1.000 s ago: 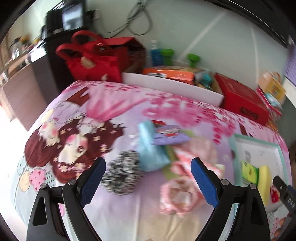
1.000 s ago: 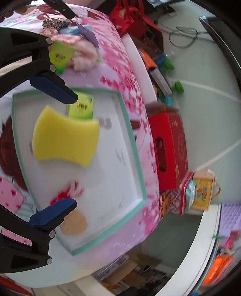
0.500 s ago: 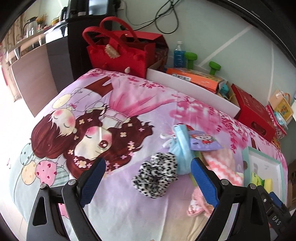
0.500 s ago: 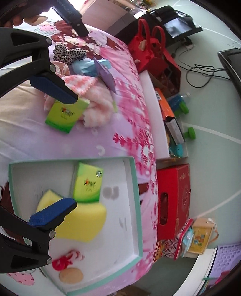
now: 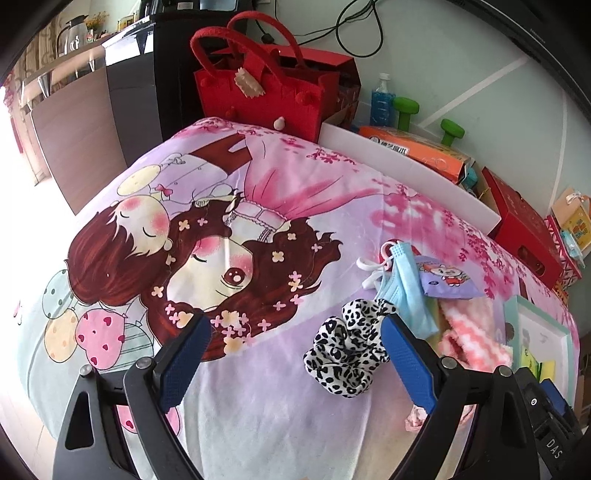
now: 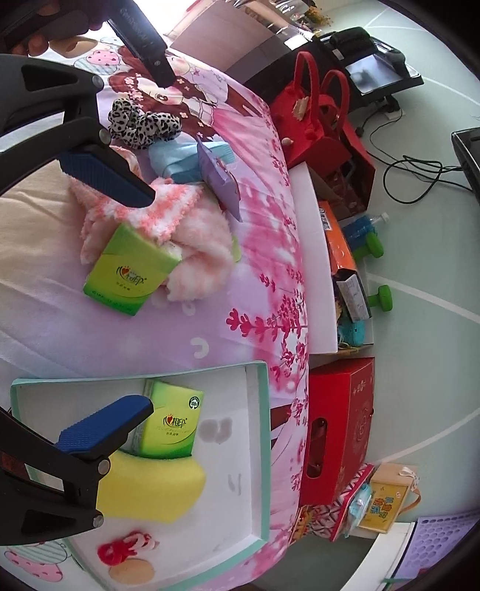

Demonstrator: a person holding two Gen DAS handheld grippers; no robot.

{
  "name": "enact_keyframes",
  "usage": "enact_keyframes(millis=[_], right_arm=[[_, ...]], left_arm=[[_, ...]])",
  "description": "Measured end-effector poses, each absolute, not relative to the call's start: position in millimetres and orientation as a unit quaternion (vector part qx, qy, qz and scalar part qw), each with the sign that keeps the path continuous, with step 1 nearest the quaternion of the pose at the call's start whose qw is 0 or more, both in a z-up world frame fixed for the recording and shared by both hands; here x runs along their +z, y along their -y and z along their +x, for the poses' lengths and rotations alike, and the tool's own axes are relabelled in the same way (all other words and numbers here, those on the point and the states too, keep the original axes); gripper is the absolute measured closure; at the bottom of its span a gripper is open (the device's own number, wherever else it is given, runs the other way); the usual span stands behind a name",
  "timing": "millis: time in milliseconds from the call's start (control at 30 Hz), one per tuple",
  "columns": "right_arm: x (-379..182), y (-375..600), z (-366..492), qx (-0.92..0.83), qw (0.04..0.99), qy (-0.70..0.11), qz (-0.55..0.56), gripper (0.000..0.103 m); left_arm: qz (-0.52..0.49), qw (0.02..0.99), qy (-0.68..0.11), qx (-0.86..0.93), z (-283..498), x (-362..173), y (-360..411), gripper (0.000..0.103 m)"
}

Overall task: Organize soft objects
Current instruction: 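Move both tools back over the item pile beside the tray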

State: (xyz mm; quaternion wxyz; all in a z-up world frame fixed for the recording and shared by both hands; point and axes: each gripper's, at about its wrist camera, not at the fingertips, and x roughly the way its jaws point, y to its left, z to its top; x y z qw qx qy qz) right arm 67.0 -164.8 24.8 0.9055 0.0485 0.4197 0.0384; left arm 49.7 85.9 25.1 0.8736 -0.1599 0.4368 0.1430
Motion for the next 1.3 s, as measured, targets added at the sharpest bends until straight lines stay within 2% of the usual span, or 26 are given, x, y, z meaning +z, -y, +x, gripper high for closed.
enact_keyframes(millis=[433,833,1300], right_arm=[[11.0,166.2,73.0,0.037,0.896,-0.439,0.056,0.000],[22.4,182.1,67.8,-0.013,0.905,-0.423,0.035,0.000],[9.6,162.5,69.9,0.017,0.890,-0.456,-0.002,0.000]], left_arm=[[-0.160,0.859,-0.474,0.104,67.9,-5.0,-72.5,0.010],[-0.147,0.857,-0.488,0.076,78.4,-16.6,-53.1,0.010],[-0.140,0.856,-0.493,0.069,79.6,-19.2,-46.1,0.013]])
